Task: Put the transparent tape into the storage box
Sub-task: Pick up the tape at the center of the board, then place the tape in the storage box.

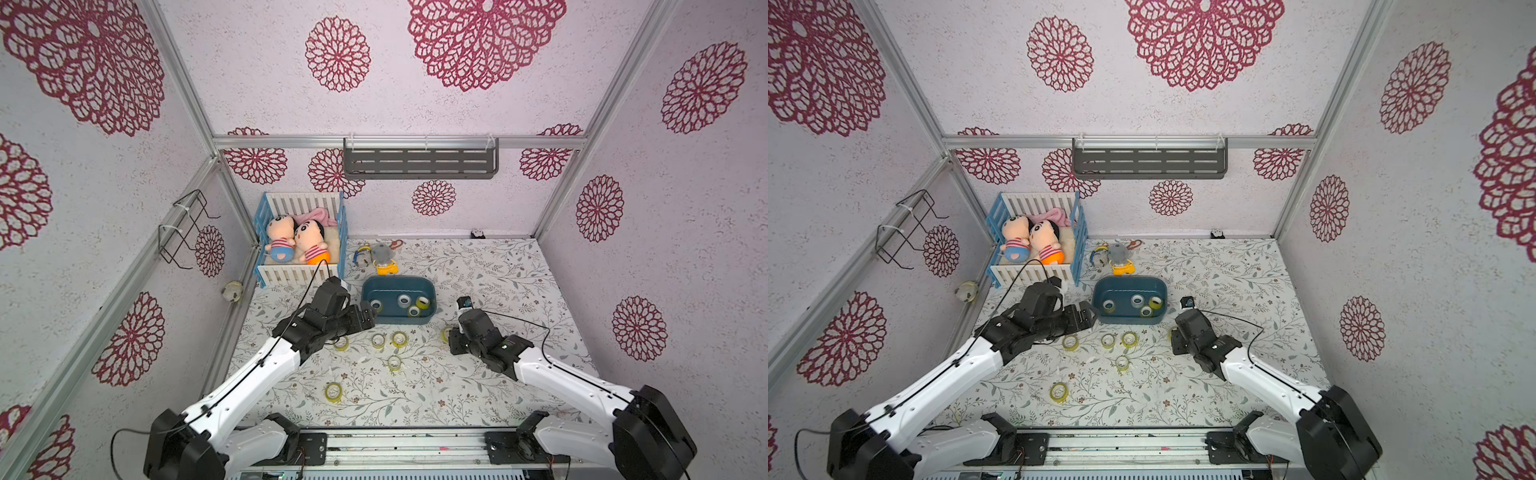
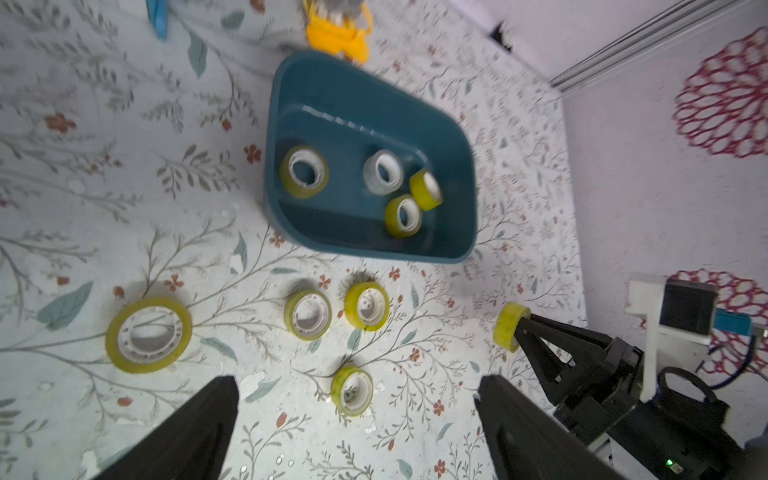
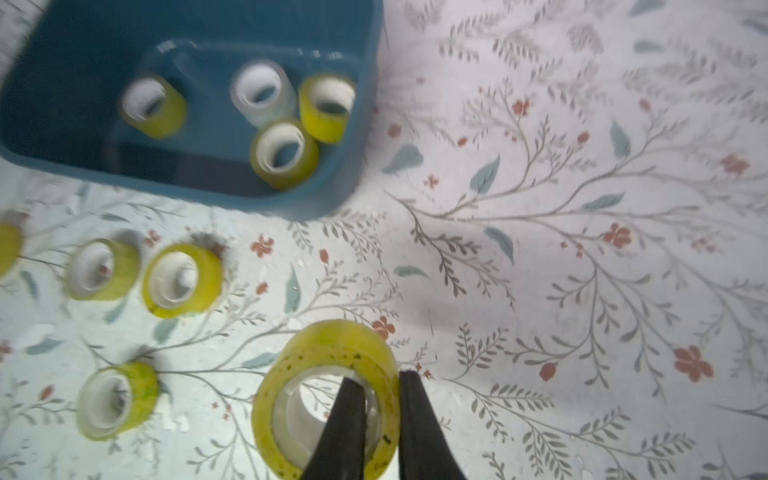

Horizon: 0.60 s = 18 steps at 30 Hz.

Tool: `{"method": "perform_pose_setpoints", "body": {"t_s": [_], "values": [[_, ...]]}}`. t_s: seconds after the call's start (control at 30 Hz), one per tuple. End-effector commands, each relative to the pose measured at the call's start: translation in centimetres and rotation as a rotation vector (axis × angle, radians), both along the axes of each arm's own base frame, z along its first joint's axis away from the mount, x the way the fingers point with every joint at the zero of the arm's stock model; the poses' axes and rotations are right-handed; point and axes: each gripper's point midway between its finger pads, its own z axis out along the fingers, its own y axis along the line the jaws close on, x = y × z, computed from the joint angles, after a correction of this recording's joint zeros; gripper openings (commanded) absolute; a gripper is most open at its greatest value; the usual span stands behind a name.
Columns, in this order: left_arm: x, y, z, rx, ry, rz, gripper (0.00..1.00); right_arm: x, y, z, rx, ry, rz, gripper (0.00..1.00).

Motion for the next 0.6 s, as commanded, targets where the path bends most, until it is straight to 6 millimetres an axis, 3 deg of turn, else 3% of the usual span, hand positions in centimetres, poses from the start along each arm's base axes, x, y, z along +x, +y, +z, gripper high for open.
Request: {"method": "perform_pose_setpoints", "body": {"t_s": [0.0, 0.2, 0.33, 0.47, 0.57], "values": [[0.5, 1.1, 0.9, 0.075, -0.094, 0.008, 0.97, 1.1, 0.8, 3.6, 0.025, -0.064, 0.033, 0.00], [1.2, 2.9, 0.6, 0.200, -0.040, 0.036, 0.97, 4.1, 2.5, 6.1, -0.002, -0.080, 0.038, 0.00], [2.5, 3.5, 0.4, 0.180, 0.001, 0.059, 0.97, 6.7, 5.4, 5.9, 0.010, -0.023, 0.075, 0.00], [4.4, 4.1, -0.2, 0.053, 0.046, 0.058, 0.97, 9.4, 8.5, 5.0, 0.040, 0.039, 0.099, 0.00], [5.6, 6.0, -0.7, 0.096, 0.080, 0.073, 0.97, 11.1, 10.3, 4.1, 0.060, 0.071, 0.103, 0.00]]}}
